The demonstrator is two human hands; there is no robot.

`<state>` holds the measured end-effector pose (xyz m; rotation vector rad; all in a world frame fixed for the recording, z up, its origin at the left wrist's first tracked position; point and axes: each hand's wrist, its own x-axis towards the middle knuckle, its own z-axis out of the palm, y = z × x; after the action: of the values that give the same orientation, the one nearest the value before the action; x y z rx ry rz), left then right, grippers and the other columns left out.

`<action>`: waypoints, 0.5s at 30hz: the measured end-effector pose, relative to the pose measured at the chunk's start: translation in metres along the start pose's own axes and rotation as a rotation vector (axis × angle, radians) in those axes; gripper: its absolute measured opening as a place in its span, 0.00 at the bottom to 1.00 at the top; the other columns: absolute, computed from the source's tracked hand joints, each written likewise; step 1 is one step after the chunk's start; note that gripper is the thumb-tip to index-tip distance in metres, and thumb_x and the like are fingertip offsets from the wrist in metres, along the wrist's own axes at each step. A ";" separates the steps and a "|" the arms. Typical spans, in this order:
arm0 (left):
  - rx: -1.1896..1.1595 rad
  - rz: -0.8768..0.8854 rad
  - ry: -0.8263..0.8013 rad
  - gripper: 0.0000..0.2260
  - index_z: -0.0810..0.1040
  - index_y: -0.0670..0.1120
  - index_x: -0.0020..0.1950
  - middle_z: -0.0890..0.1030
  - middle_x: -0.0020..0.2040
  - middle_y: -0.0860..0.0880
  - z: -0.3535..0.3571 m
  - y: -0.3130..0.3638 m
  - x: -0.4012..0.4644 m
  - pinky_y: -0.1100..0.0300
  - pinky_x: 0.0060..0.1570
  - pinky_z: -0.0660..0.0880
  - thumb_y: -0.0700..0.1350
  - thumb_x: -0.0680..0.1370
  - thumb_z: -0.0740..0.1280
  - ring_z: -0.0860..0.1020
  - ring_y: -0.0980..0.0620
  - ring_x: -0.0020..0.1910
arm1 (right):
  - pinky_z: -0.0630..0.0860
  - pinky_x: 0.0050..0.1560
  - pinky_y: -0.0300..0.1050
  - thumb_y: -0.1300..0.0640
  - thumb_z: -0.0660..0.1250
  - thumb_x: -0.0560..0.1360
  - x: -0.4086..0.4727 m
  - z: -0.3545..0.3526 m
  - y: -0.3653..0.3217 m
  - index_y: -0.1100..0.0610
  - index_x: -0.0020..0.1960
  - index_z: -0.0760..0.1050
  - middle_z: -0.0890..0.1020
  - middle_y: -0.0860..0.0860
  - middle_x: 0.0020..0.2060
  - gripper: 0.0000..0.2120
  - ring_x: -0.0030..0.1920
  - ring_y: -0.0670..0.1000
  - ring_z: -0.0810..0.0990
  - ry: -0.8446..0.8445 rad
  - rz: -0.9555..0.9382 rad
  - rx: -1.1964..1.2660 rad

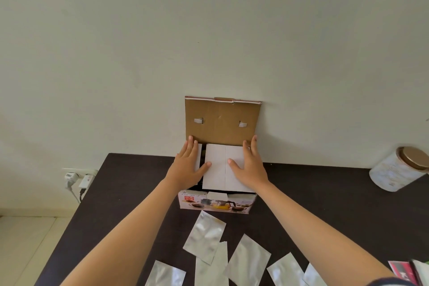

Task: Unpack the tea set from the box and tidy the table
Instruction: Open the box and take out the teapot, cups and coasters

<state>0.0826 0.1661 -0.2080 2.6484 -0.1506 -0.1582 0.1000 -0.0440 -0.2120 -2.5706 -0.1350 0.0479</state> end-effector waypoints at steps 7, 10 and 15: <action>-0.075 0.021 0.078 0.25 0.45 0.45 0.78 0.41 0.78 0.49 0.005 -0.005 0.001 0.47 0.75 0.47 0.50 0.83 0.48 0.42 0.51 0.77 | 0.50 0.74 0.62 0.44 0.53 0.80 -0.008 0.001 -0.008 0.54 0.73 0.63 0.48 0.61 0.77 0.25 0.76 0.61 0.50 0.038 -0.153 -0.315; -0.129 0.023 0.100 0.24 0.46 0.46 0.77 0.43 0.78 0.50 0.006 -0.006 0.001 0.47 0.75 0.47 0.48 0.83 0.49 0.44 0.51 0.77 | 0.52 0.74 0.61 0.46 0.56 0.80 -0.019 -0.002 -0.012 0.52 0.70 0.68 0.61 0.56 0.74 0.21 0.75 0.57 0.55 -0.061 -0.403 -0.287; -0.182 0.022 0.113 0.23 0.49 0.46 0.77 0.44 0.78 0.50 0.005 -0.008 0.002 0.47 0.75 0.47 0.46 0.83 0.50 0.45 0.51 0.77 | 0.48 0.73 0.56 0.46 0.51 0.81 -0.037 -0.001 -0.013 0.45 0.74 0.62 0.59 0.58 0.75 0.22 0.76 0.58 0.54 -0.207 -0.613 -0.344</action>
<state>0.0847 0.1700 -0.2166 2.4661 -0.1219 -0.0137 0.0626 -0.0372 -0.2041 -2.7344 -1.0811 0.0630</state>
